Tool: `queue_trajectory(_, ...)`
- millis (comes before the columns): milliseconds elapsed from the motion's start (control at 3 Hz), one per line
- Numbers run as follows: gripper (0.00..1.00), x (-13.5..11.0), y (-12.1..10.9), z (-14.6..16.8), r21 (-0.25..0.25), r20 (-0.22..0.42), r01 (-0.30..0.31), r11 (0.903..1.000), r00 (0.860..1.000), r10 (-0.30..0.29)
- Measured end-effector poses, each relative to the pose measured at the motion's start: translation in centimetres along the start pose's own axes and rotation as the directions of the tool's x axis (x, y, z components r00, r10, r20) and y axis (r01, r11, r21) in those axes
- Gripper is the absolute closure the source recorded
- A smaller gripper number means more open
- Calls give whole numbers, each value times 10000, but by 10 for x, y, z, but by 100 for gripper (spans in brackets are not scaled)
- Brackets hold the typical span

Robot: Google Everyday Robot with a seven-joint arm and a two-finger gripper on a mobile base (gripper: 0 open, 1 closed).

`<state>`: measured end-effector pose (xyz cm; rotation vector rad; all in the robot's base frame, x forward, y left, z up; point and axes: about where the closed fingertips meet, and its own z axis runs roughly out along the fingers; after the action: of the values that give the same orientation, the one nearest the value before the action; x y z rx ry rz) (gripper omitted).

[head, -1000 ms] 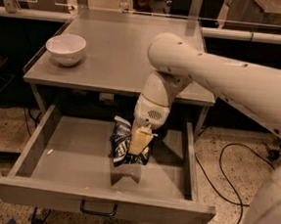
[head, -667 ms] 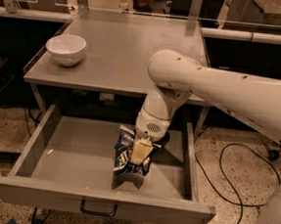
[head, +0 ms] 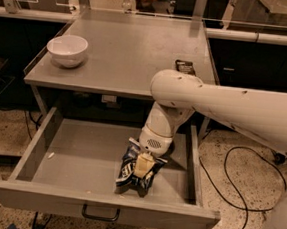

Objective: Place blue chip bag into top drawer

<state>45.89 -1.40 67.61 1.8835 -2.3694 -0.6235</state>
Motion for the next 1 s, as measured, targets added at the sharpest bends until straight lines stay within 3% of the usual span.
queue_trajectory(667, 100, 12, -21, 14, 164, -17, -703, 9974, 9975, 704)
queue_trajectory(1000, 100, 17, -29, 21, 16, 61, -910, 9959, 9958, 910)
